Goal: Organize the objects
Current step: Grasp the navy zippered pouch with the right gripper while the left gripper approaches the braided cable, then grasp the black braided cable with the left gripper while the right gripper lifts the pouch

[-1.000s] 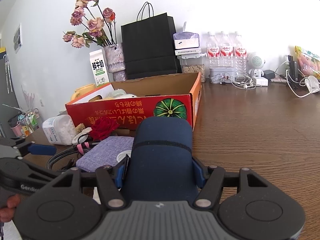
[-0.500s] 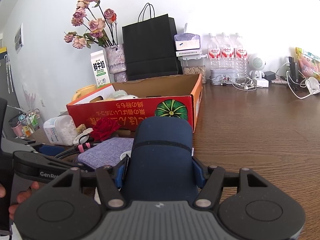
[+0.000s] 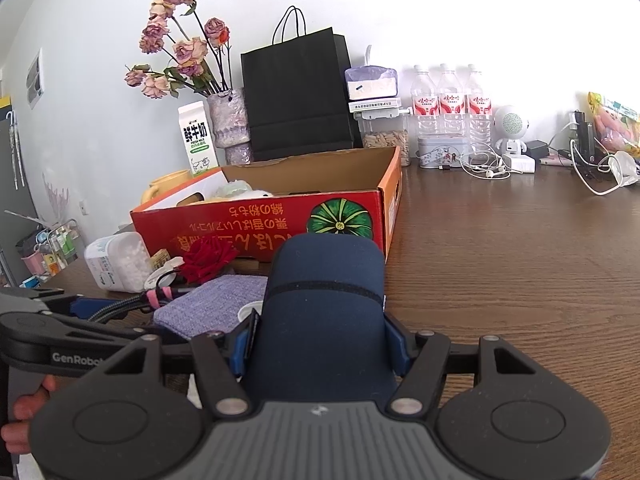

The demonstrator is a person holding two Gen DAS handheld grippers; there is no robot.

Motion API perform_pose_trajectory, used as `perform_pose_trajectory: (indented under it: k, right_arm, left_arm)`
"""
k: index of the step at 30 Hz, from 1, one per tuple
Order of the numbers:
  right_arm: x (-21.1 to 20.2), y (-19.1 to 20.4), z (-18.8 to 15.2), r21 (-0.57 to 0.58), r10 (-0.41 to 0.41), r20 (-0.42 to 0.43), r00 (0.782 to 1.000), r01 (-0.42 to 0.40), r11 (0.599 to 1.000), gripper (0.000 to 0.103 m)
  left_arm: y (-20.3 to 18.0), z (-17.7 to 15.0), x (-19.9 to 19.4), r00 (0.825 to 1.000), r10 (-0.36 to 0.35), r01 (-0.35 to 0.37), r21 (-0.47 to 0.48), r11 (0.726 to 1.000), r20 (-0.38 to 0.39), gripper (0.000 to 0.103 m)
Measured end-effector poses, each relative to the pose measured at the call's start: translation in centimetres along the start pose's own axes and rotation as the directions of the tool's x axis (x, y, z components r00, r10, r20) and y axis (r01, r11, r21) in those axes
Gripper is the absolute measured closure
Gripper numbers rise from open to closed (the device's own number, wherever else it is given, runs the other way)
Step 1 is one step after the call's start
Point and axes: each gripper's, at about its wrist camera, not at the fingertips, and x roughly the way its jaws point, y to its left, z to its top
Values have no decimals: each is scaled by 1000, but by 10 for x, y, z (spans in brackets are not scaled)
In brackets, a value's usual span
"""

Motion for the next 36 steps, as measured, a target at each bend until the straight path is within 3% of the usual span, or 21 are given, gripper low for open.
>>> perform_pose_trajectory:
  k: [19,36]
  right_arm:
    - [-13,25,-5,-44,-33,36,999,34,998,41]
    - [3,56,55,-110,-23,136,990,38,993,41]
  left_arm:
    - [31,4,-44,995,1,2,-30,1000,100,13]
    - [38,58,-42,972,-18,33,-61,998,234,13]
